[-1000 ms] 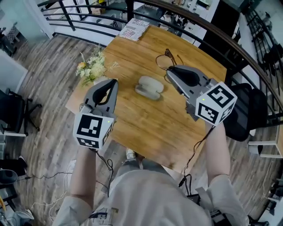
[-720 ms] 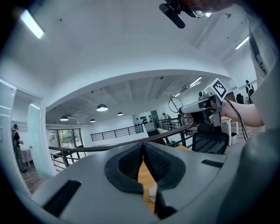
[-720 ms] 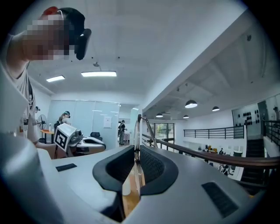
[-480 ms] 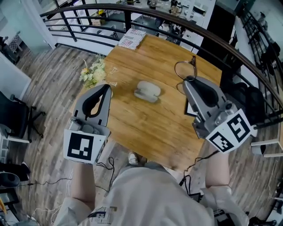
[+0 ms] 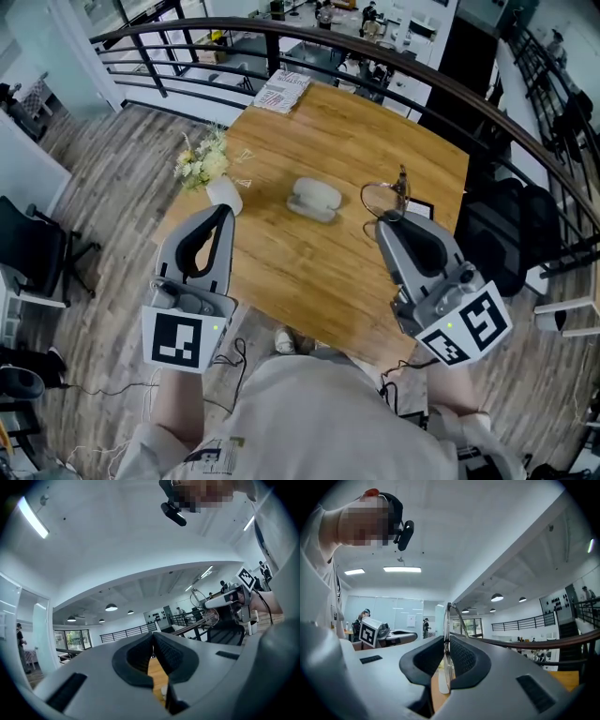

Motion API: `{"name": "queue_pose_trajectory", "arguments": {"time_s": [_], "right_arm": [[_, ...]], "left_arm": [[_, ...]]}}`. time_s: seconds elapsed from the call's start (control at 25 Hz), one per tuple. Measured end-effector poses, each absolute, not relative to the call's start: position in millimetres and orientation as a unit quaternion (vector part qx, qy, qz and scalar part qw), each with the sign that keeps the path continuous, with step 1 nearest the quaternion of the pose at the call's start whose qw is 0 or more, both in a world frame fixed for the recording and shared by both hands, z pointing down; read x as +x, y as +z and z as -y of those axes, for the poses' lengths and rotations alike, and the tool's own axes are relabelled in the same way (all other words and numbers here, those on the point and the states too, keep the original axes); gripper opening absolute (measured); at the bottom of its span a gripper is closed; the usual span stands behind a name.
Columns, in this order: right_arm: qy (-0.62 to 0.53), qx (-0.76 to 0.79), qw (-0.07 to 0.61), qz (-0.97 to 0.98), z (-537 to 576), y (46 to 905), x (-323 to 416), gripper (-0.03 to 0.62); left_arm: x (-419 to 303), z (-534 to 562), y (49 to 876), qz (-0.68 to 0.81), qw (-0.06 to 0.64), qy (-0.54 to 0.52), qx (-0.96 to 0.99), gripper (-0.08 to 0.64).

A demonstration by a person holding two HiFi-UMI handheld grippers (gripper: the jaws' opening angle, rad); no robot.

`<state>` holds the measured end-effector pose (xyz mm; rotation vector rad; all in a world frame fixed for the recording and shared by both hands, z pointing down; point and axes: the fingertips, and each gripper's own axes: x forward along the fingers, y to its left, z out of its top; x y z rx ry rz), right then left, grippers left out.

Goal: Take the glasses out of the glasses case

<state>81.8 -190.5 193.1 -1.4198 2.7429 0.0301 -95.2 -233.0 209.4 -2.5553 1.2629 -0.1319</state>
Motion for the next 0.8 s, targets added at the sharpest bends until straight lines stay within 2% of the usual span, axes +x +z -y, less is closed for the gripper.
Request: {"name": "queue_pose_trajectory", "arguments": {"time_s": [0.16,0.44,0.8], "right_arm": [[-0.009,-0.454,0.034,-0.89,186,202,79,0.06],[-0.033,-0.465,0.005,-0.884,187,237,81,0.06],[-0.04,-0.469,0.005,-0.882,191,241,84,0.06]], "left_arm": [[-96,230,219,-0.439,0.137,-0.06,-0.886,0.017],[-101,221,242,-0.438,0.109,-0.078,-0.889,0.017],[-99,223,247,-0.436,0.1,-0.078,-0.891,0.017]]}}
